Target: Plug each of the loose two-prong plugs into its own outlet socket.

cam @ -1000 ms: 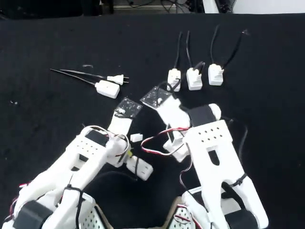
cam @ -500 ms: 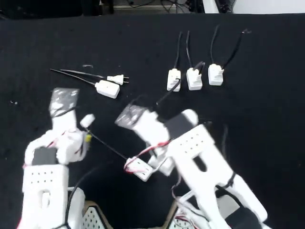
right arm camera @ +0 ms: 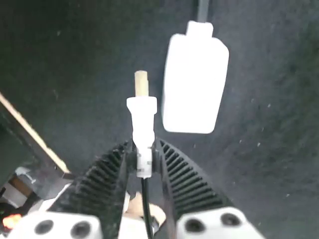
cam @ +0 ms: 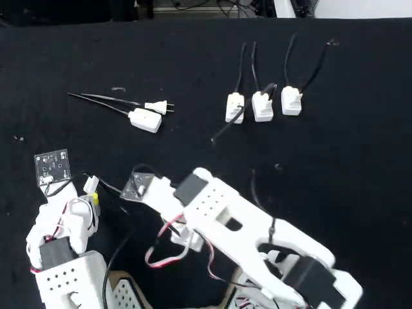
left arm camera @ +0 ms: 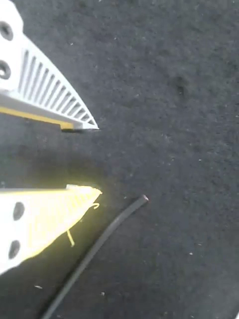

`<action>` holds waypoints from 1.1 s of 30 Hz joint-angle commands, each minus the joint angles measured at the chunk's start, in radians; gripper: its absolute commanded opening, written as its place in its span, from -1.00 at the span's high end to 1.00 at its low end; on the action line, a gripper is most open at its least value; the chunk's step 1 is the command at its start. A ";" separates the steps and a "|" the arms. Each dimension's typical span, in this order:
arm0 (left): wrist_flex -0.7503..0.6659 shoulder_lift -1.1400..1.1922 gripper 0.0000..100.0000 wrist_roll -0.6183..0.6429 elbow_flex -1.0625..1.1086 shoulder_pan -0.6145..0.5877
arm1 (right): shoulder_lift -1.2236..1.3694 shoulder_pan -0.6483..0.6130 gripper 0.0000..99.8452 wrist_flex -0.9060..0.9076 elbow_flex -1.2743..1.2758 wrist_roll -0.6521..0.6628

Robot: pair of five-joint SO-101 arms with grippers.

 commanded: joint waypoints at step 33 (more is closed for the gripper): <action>0.029 -0.035 0.62 0.020 -0.016 -0.007 | 0.047 0.341 0.98 -0.034 -0.096 0.259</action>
